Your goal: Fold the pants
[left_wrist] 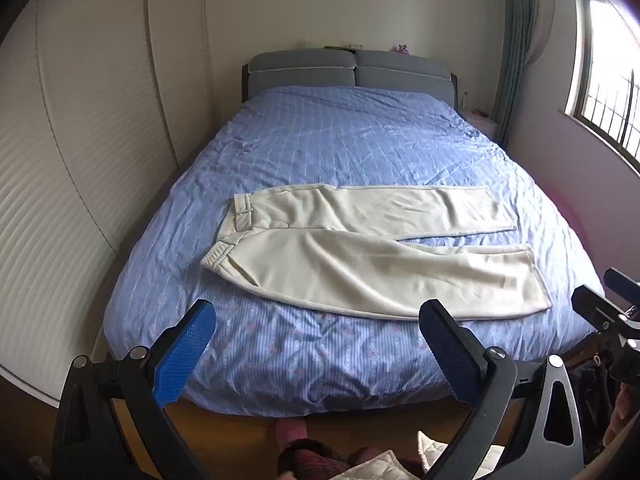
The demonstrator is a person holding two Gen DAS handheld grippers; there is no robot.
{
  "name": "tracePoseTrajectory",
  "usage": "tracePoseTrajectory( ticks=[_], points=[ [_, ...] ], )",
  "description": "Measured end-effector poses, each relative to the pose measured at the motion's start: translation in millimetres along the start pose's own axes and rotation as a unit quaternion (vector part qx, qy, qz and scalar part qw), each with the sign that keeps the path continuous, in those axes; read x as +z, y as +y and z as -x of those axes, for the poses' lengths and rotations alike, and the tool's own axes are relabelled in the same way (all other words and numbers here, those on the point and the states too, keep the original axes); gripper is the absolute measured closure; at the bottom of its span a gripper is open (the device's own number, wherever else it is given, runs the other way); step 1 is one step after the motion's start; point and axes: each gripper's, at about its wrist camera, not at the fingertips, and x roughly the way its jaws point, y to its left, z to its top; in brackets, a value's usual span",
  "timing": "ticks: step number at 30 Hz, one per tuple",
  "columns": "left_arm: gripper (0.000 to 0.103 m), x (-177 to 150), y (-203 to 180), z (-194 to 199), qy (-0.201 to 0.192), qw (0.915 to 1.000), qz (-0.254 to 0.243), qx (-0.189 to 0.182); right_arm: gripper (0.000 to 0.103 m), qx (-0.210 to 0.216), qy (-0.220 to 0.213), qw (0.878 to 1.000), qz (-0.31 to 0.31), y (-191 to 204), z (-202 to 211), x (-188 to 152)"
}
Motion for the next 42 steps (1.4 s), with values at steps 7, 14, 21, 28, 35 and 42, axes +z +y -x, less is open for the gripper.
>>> tracePoseTrajectory(
  ticks=[7, 14, 21, 28, 35, 42],
  points=[
    [0.000, -2.2, 1.8, 13.1, -0.024, 0.9996, 0.011, -0.007, 0.000, 0.003, -0.002, 1.000, -0.004, -1.0, -0.7, -0.7],
    [0.000, 1.0, 6.9, 15.2, -0.026, 0.9996, 0.011, -0.006, 0.000, 0.005, -0.001, 1.000, -0.002, -0.1, -4.1, 0.0],
    [0.000, 1.6, 9.4, 16.8, -0.028, 0.9995, 0.013, -0.004, 0.000, 0.006, -0.001, 1.000, -0.003, 6.3, -3.4, 1.0],
    [0.000, 5.5, 10.0, 19.2, -0.031, 0.9995, 0.010, -0.001, 0.000, 0.009, -0.001, 1.000, -0.003, 7.3, -7.9, 3.4],
    [0.000, 7.5, 10.1, 19.7, -0.034, 0.9994, 0.011, -0.004, 0.000, 0.009, -0.001, 1.000, -0.003, 7.5, -8.8, 4.9],
    [0.000, 10.8, 9.4, 19.9, -0.037, 0.9993, 0.010, -0.004, 0.000, 0.010, -0.004, 1.000, -0.004, 5.9, -8.7, 8.1]
  ],
)
